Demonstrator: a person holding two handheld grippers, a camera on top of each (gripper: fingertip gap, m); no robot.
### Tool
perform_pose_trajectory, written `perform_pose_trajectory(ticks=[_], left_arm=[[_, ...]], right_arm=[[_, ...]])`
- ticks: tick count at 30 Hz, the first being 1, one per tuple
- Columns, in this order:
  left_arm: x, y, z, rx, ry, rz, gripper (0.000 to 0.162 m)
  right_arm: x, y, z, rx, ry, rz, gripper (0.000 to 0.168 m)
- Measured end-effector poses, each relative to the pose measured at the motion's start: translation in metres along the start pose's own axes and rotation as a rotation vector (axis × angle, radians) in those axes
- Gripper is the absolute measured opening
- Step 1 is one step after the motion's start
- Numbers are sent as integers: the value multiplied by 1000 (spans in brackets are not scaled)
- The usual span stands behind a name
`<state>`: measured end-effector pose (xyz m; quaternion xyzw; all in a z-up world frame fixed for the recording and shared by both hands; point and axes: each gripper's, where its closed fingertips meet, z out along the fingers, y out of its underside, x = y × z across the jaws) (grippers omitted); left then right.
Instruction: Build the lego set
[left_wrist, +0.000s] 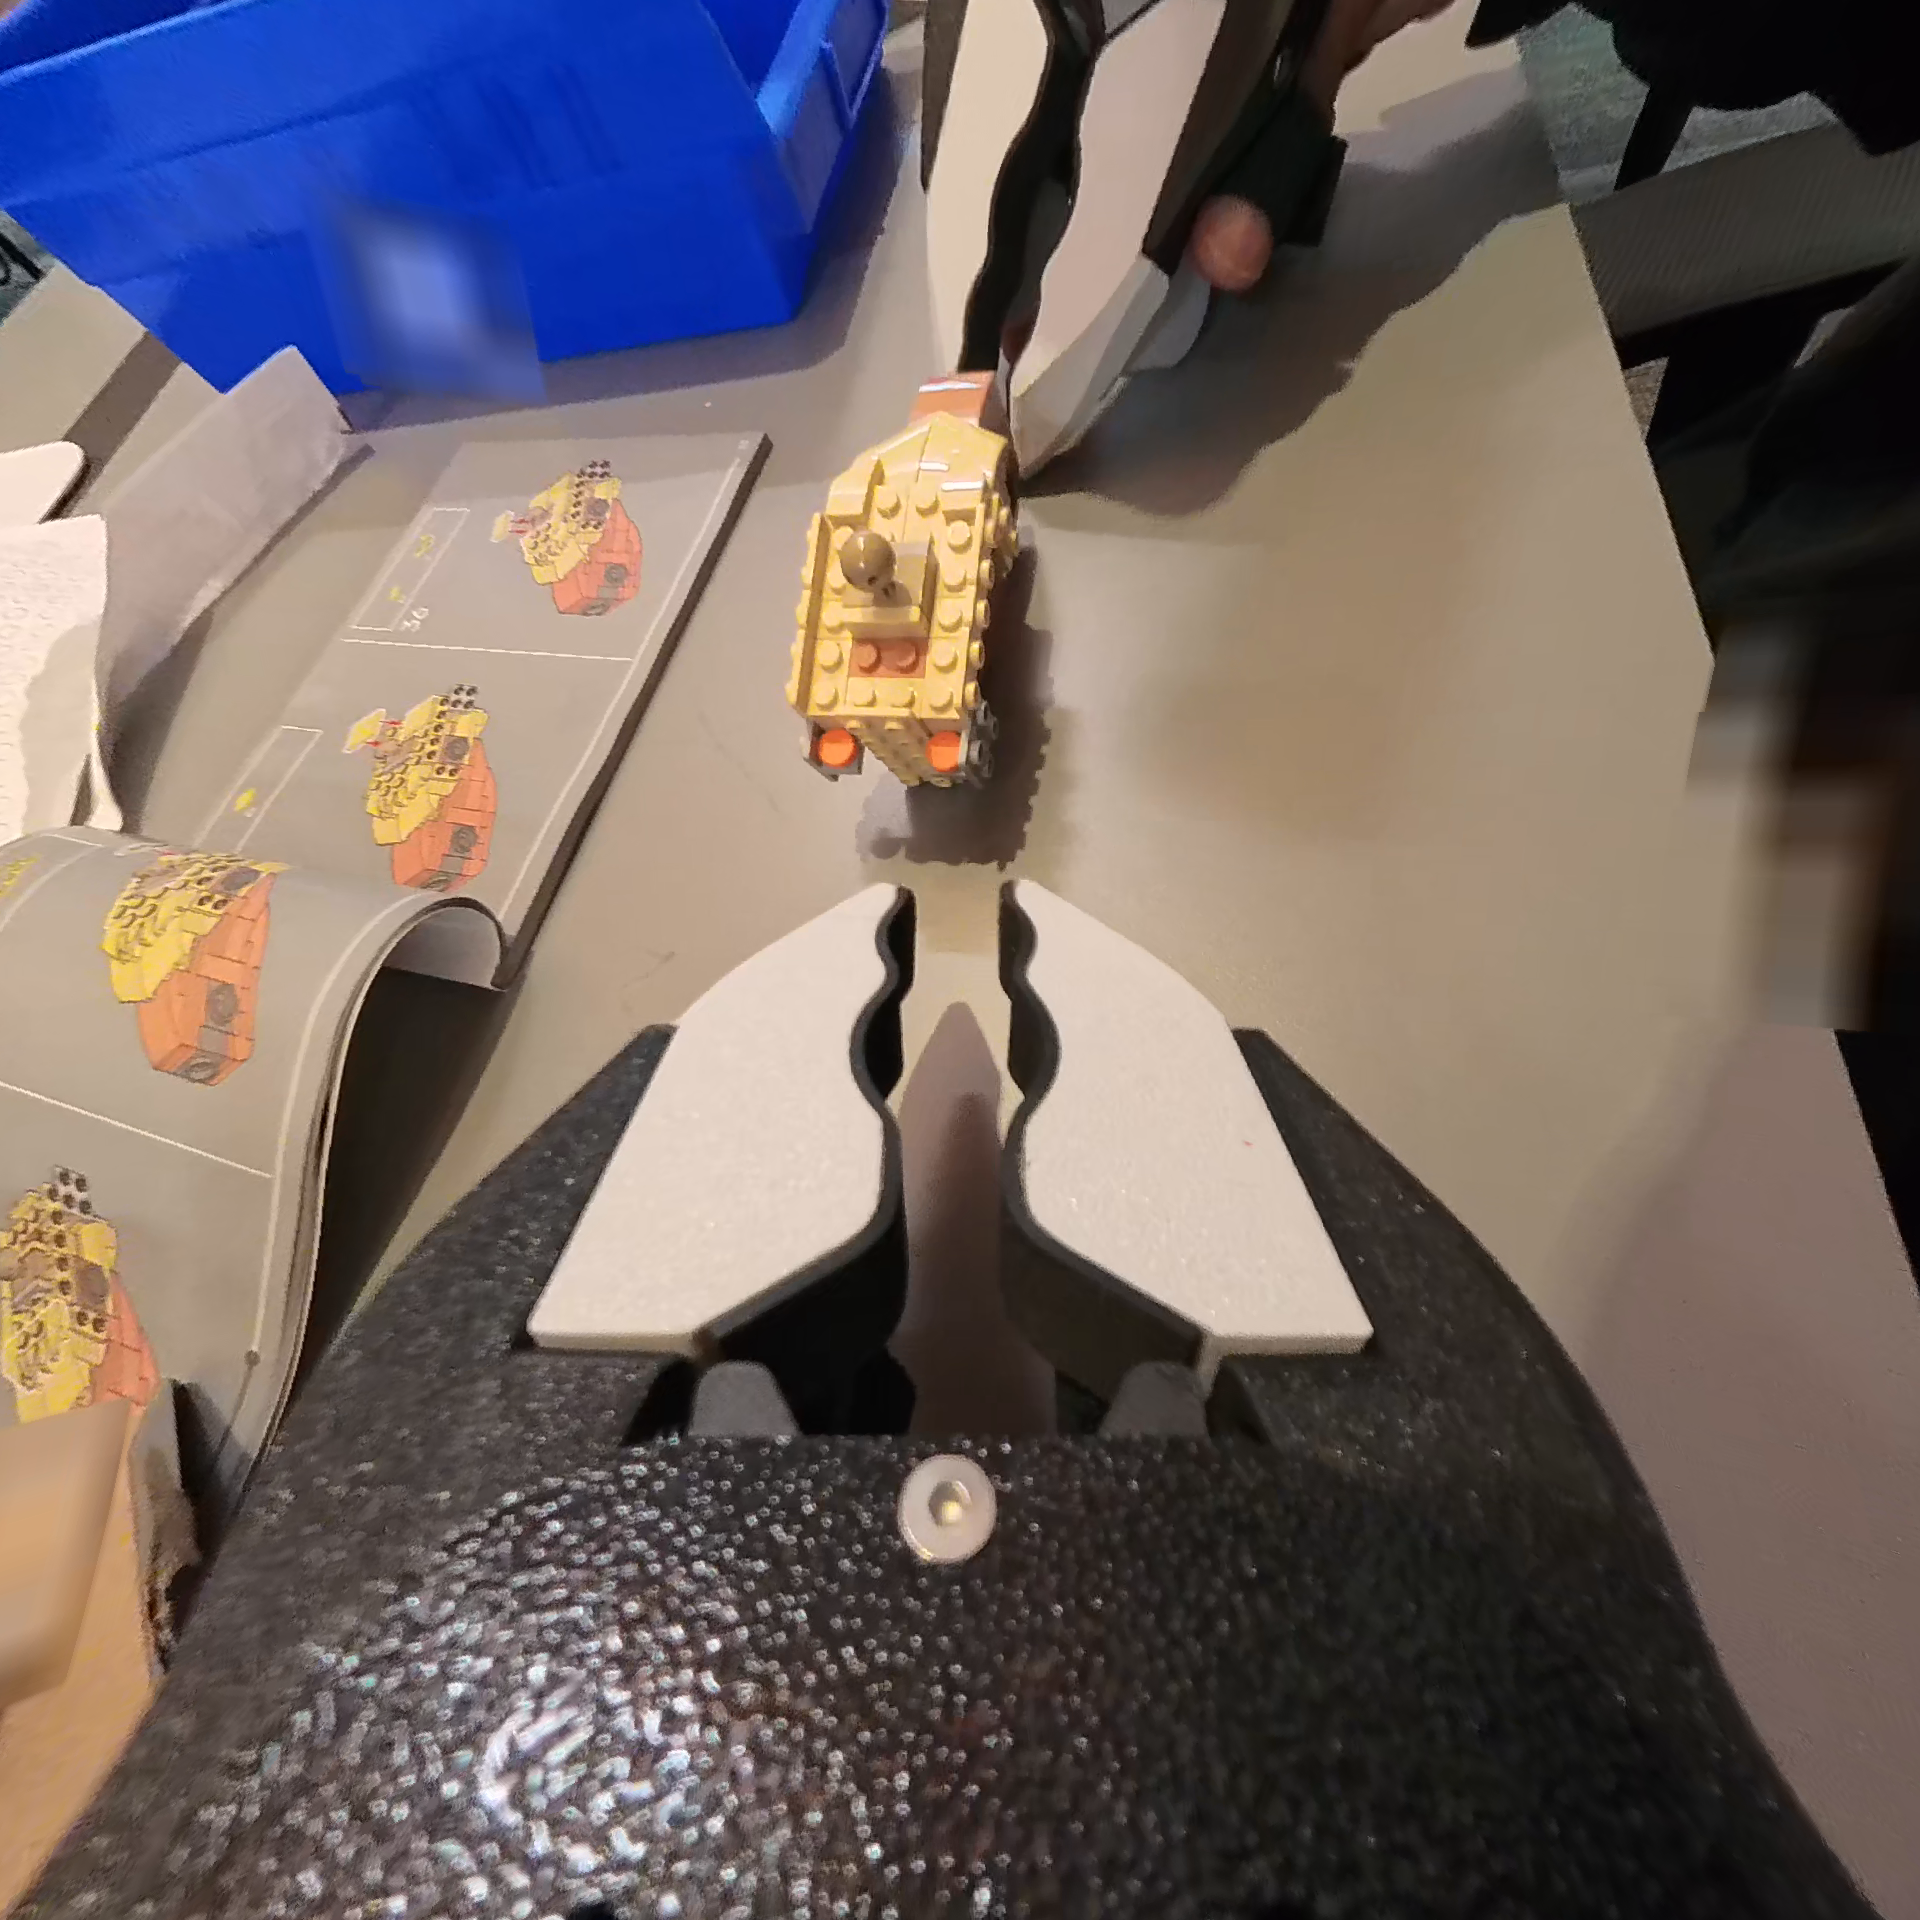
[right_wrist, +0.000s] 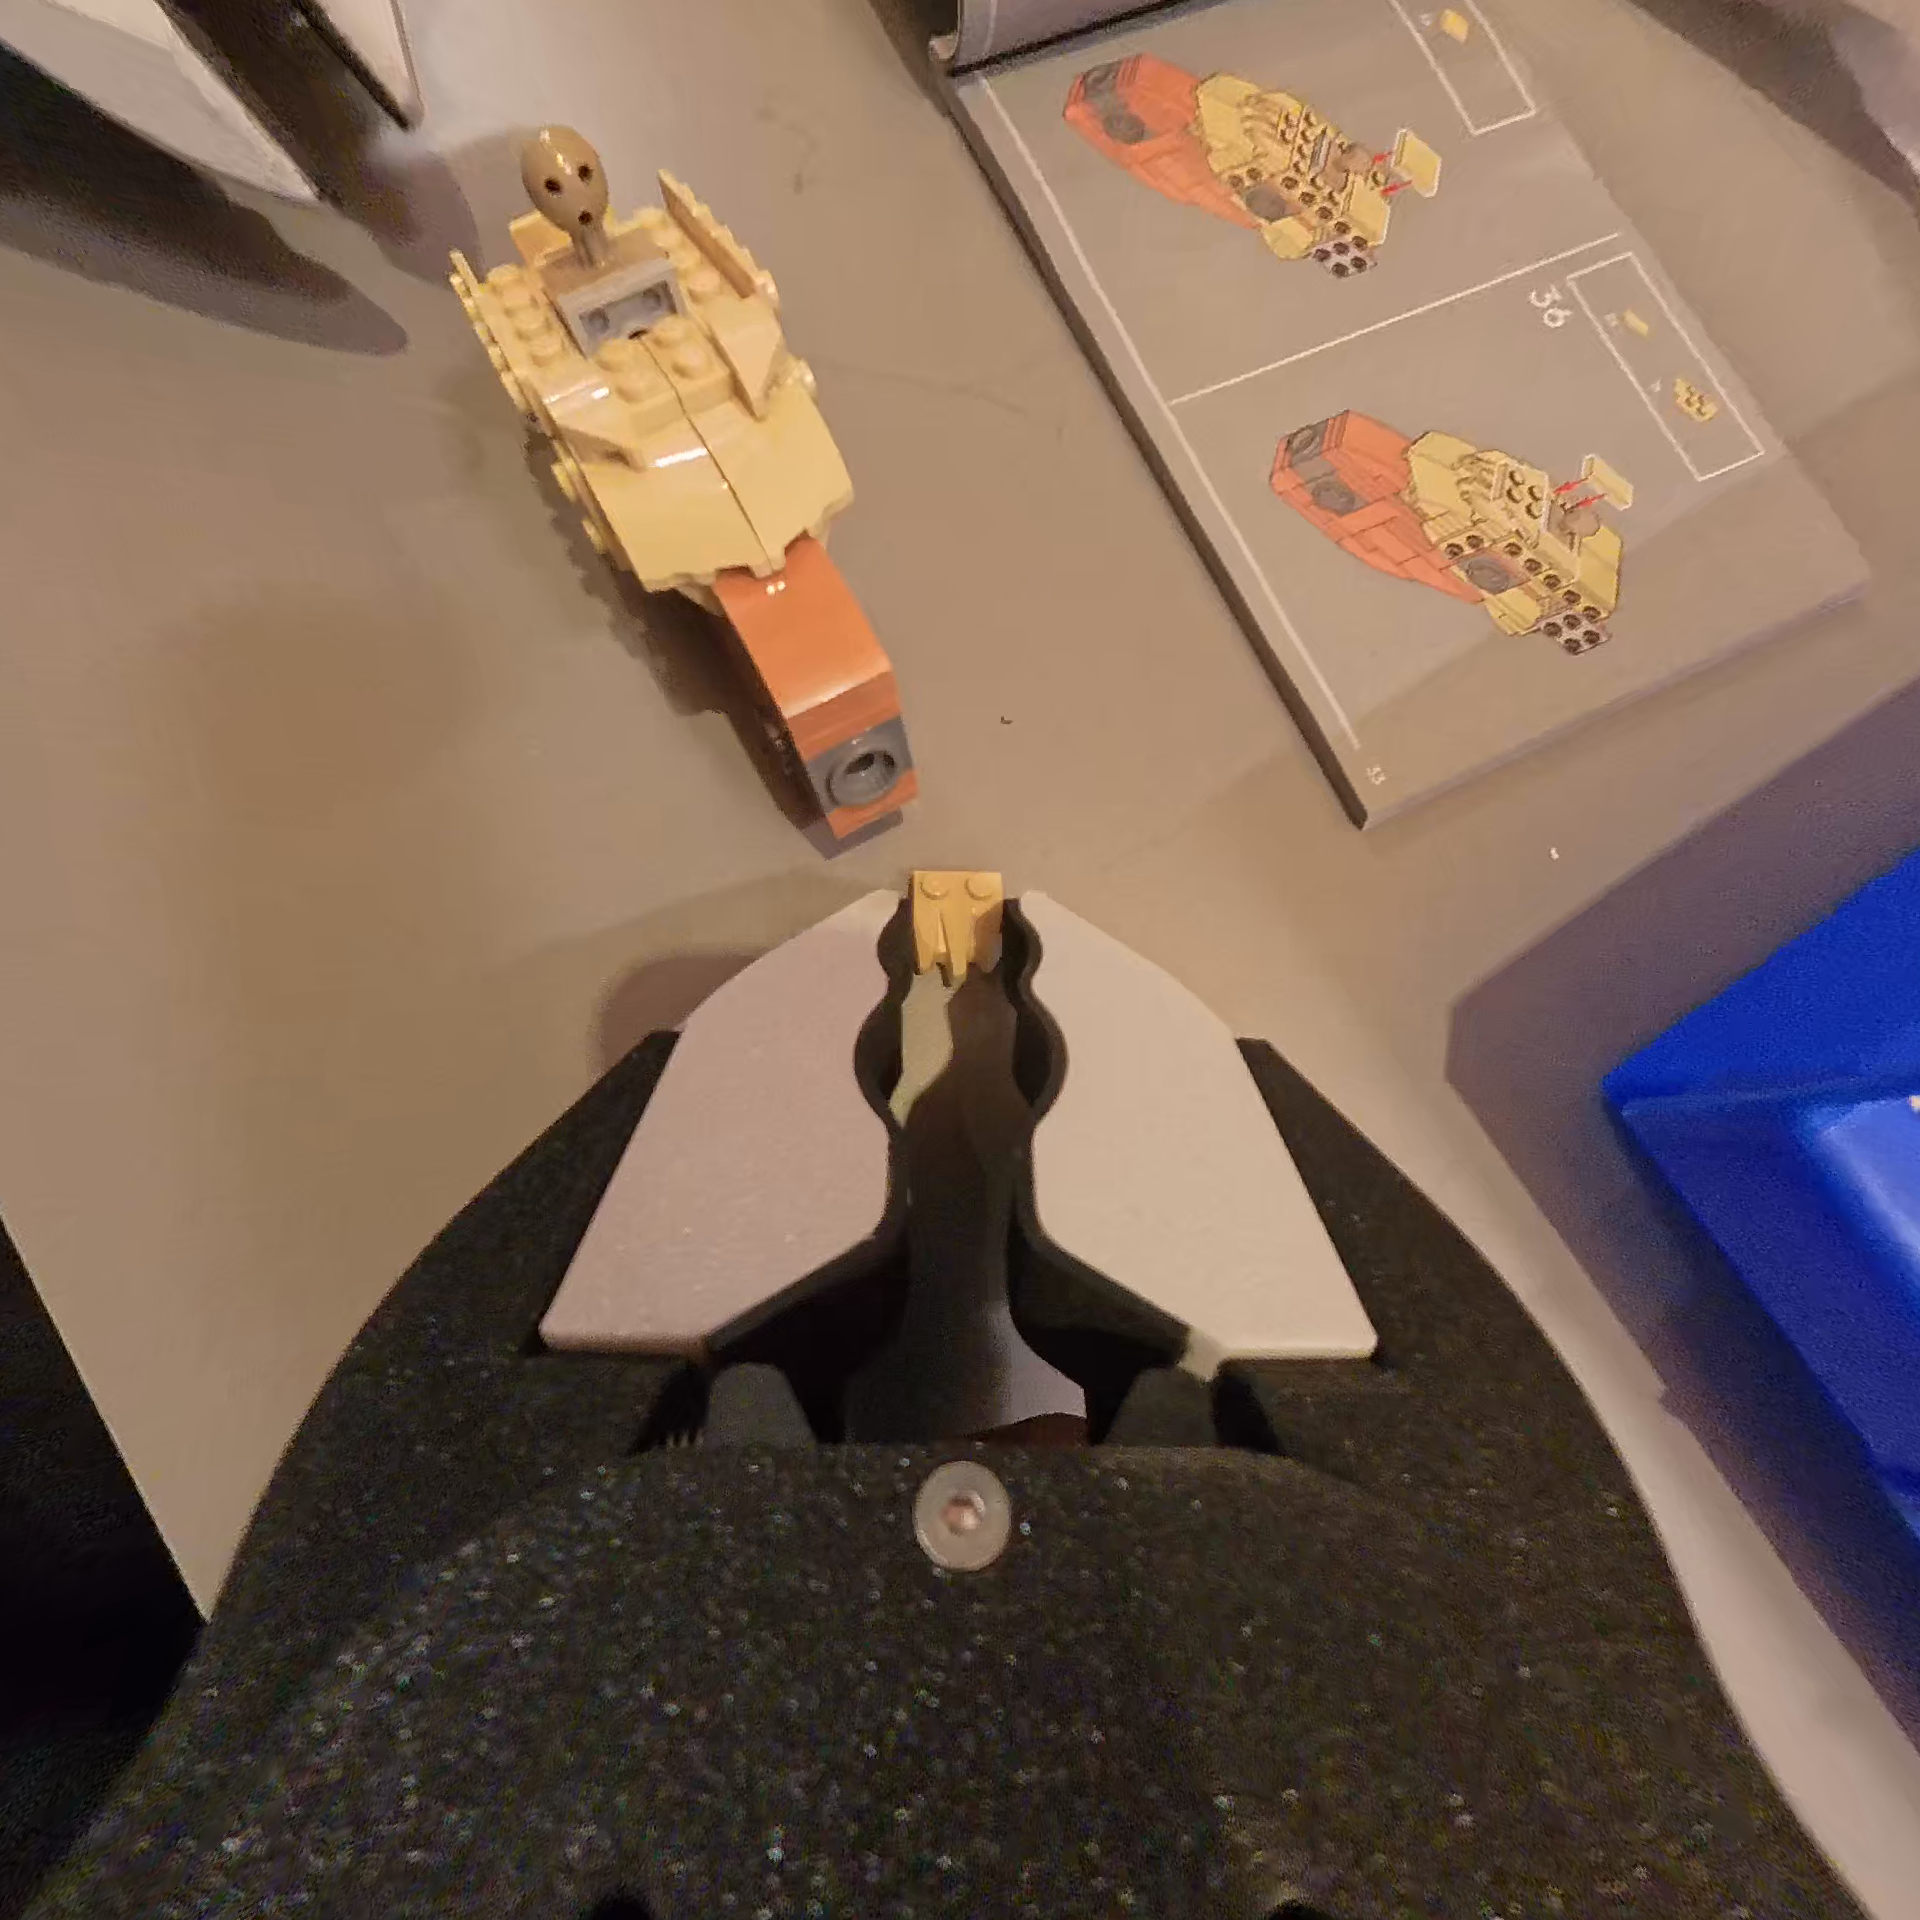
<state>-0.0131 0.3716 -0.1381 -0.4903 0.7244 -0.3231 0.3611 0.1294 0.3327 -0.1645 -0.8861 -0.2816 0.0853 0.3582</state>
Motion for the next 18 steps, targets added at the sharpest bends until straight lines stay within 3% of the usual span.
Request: perform_pose_trajectory(ticks=[11,18], left_arm=[[-2,14,24,-155,110,-98,26],[-6,9,40,-186,132,-122,42]], right_arm=[[-12,-59,-30,344,-141,-40,16],[-16,-52,-14,288,-192,-41,16]])
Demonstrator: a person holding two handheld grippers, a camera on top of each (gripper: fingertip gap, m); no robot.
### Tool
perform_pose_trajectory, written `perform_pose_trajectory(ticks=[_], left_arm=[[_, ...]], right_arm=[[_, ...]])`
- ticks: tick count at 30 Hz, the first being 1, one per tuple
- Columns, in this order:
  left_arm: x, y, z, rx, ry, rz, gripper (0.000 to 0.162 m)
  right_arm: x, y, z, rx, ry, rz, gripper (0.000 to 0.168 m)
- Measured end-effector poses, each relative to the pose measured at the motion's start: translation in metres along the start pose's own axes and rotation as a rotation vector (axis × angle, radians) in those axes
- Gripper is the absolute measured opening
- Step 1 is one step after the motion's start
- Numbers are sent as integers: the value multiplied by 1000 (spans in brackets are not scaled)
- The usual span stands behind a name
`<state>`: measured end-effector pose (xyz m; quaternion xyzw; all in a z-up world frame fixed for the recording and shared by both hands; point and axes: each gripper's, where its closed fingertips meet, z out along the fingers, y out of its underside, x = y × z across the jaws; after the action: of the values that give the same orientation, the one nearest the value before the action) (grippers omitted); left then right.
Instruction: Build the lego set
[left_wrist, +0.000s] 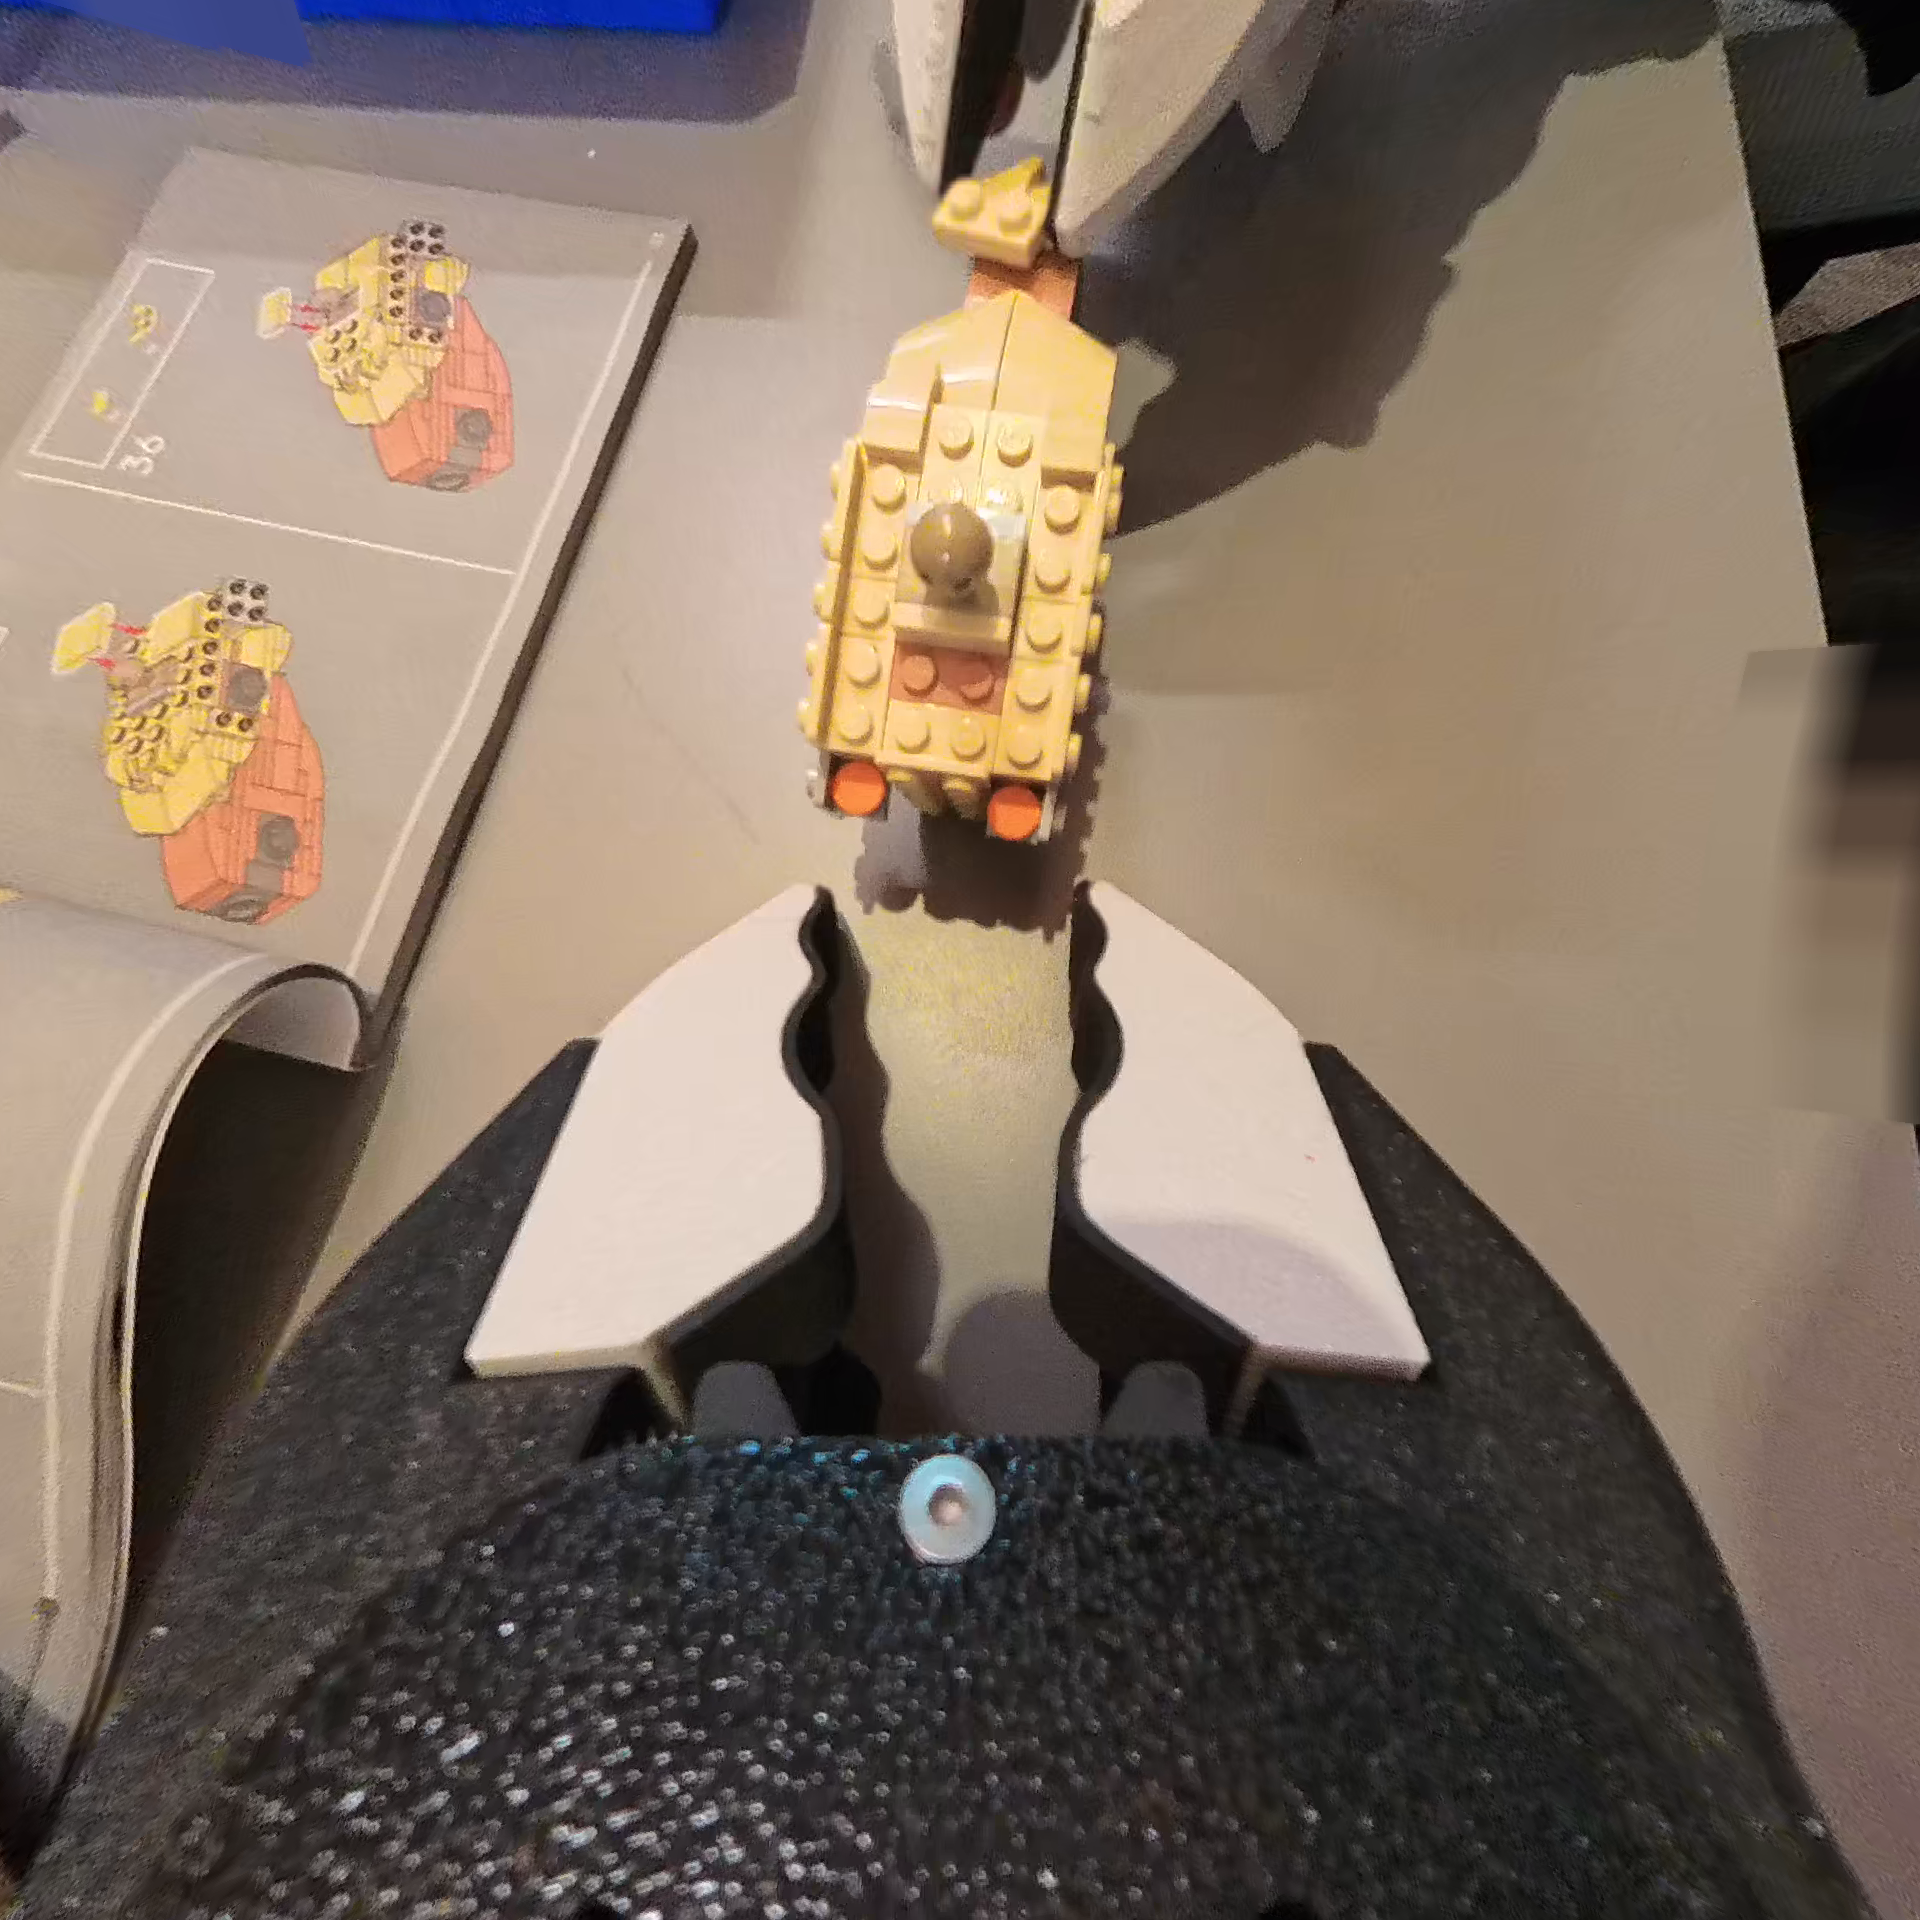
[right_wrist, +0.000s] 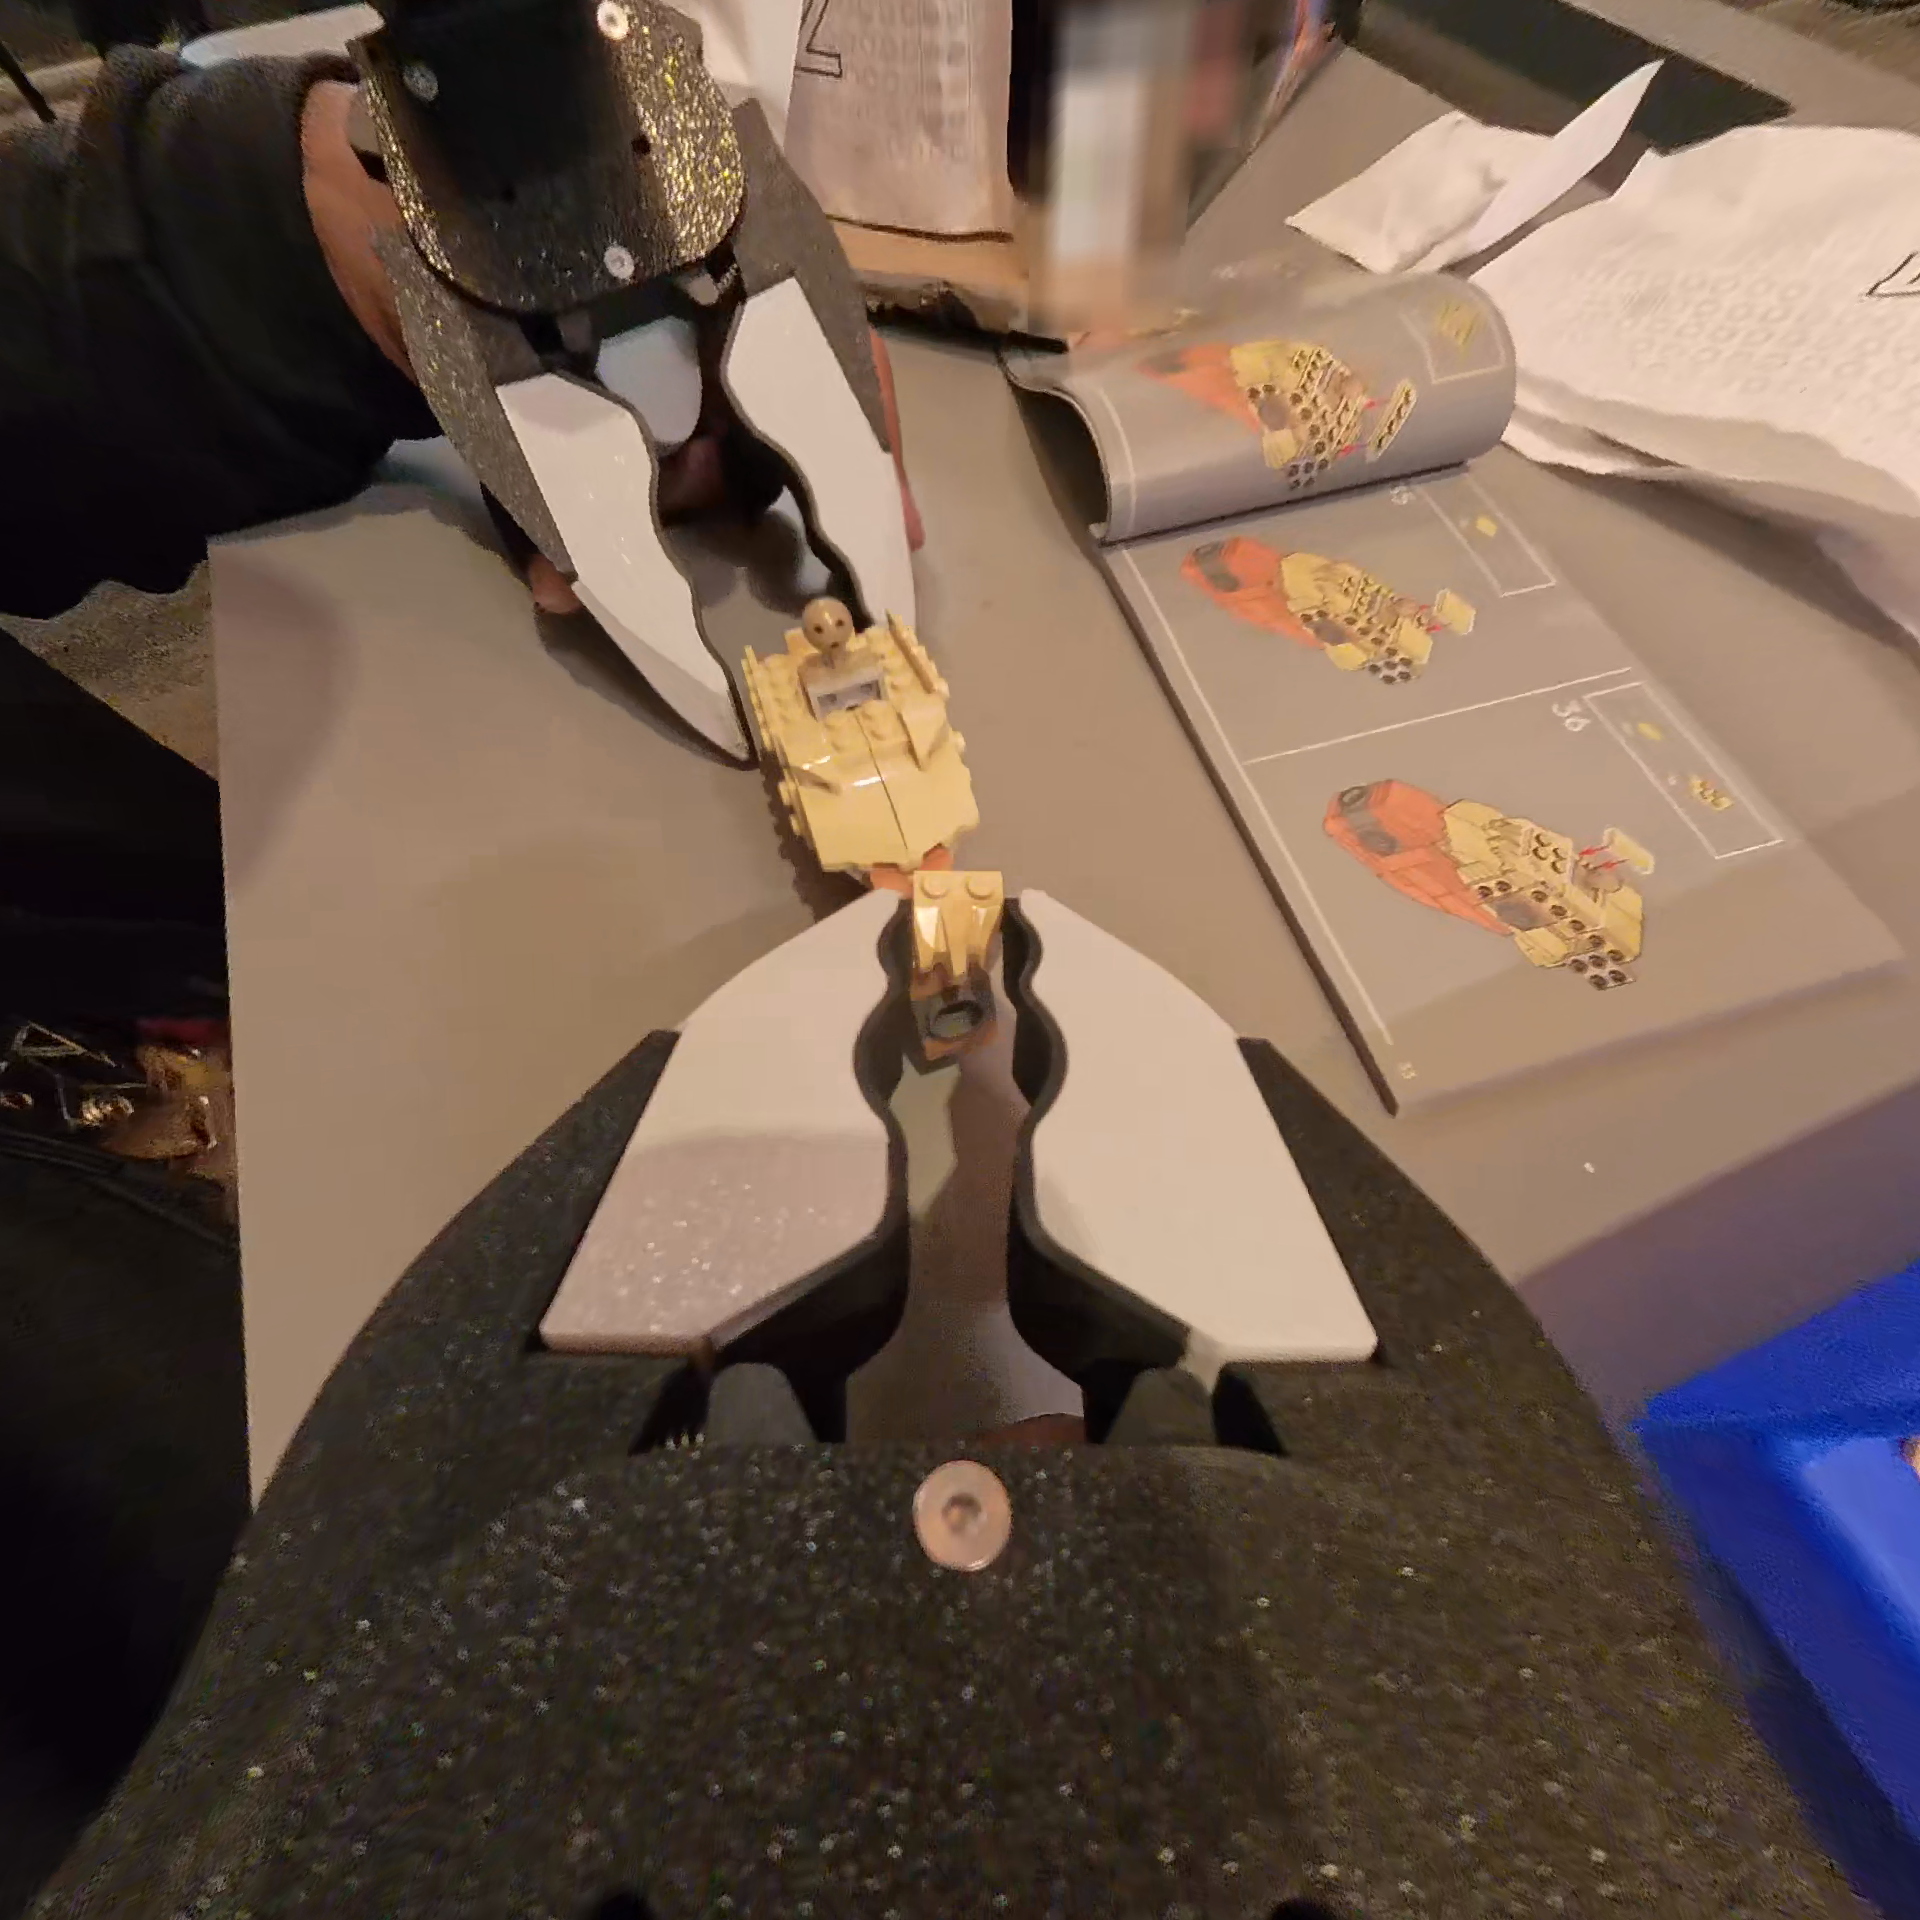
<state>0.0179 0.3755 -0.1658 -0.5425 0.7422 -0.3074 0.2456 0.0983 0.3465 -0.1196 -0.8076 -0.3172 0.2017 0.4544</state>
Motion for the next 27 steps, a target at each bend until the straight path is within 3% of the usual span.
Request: perform_pose_trajectory(ticks=[8,20,27], left_arm=[[-4,-13,12,14,22,59,54],[-8,-36,29,56,14,157,46],[-1,-43,29,90,104,135,46]], right_arm=[[2,9,-2,-15,7,6,16],[0,13,-9,16,0,20,16],[0,16,-13,11,-5,32,16]])
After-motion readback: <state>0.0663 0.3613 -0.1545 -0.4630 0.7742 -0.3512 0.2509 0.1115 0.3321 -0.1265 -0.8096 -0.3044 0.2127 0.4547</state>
